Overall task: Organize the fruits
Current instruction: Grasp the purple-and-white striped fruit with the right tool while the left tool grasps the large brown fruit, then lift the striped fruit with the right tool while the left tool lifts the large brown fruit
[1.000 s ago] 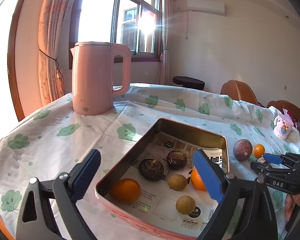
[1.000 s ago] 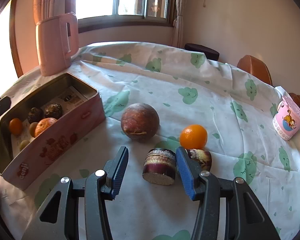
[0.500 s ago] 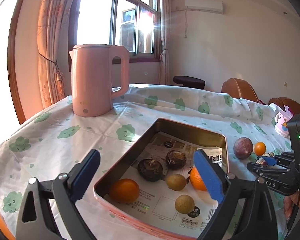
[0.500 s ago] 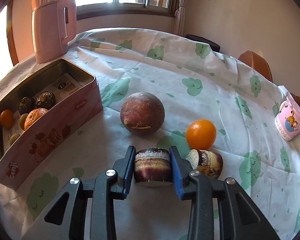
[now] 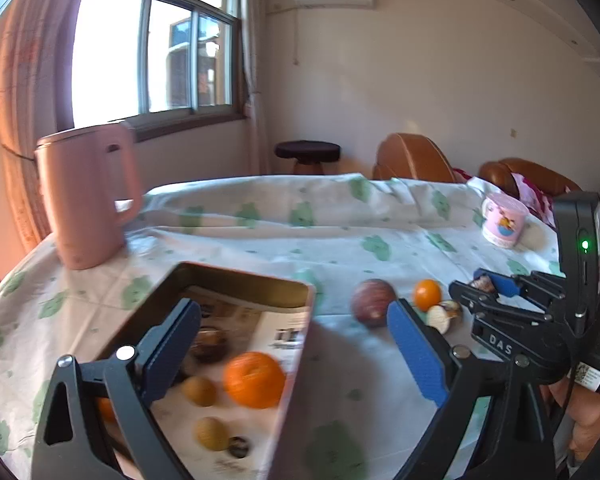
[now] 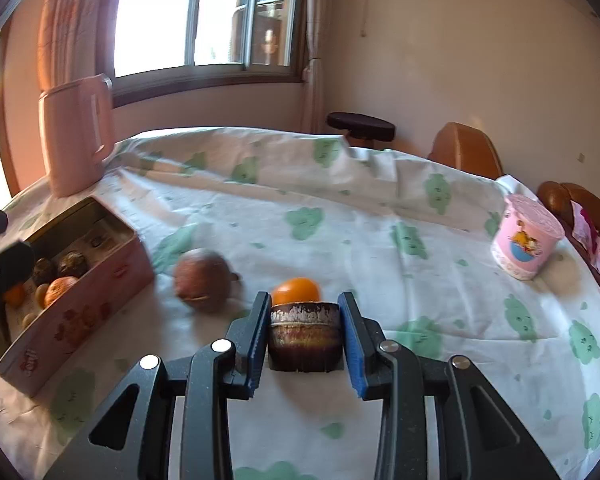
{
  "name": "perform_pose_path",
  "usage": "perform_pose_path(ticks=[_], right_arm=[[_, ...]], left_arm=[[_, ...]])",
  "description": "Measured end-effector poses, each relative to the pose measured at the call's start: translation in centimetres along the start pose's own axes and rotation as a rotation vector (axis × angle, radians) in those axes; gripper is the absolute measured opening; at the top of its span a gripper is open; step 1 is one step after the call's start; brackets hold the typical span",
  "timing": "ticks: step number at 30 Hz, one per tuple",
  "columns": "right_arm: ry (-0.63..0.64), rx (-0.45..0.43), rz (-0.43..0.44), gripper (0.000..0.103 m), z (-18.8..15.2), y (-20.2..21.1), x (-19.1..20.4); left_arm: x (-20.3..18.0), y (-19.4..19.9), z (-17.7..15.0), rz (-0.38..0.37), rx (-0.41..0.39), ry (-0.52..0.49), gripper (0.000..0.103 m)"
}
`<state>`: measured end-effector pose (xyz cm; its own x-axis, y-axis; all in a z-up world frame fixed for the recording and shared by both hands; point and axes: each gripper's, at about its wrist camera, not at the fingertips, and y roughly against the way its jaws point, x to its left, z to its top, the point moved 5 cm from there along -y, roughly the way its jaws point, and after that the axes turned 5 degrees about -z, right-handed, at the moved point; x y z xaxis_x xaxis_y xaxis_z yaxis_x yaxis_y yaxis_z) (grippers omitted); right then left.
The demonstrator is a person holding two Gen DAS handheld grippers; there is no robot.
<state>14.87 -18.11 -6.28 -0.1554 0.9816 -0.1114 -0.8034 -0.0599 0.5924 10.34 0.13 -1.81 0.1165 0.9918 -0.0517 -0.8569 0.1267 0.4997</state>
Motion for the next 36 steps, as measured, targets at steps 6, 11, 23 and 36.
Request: perform_pose_path(ticks=[6, 11, 23, 36], right_arm=[[-0.058, 0.002, -0.067, 0.036, 0.2, -1.3, -3.7], [-0.092, 0.021, -0.071, 0.036, -0.1, -2.5, -5.6], [-0.098, 0.026, -0.029, 0.036, -0.2, -2.6, -5.7], [-0.129, 0.008, 0.043, 0.036, -0.3, -2.4, -6.0]], left_arm=[[-4.6, -5.1, 0.2, -0.033, 0.105, -0.081, 0.094], [-6.5, -8.8, -0.2, -0.030, 0.182, -0.113, 0.086], [-7.6, -13.5, -1.0, -0.017, 0.309, -0.129, 0.065], [-6.8, -12.8, -1.1, -0.059, 0.284, -0.064, 0.052]])
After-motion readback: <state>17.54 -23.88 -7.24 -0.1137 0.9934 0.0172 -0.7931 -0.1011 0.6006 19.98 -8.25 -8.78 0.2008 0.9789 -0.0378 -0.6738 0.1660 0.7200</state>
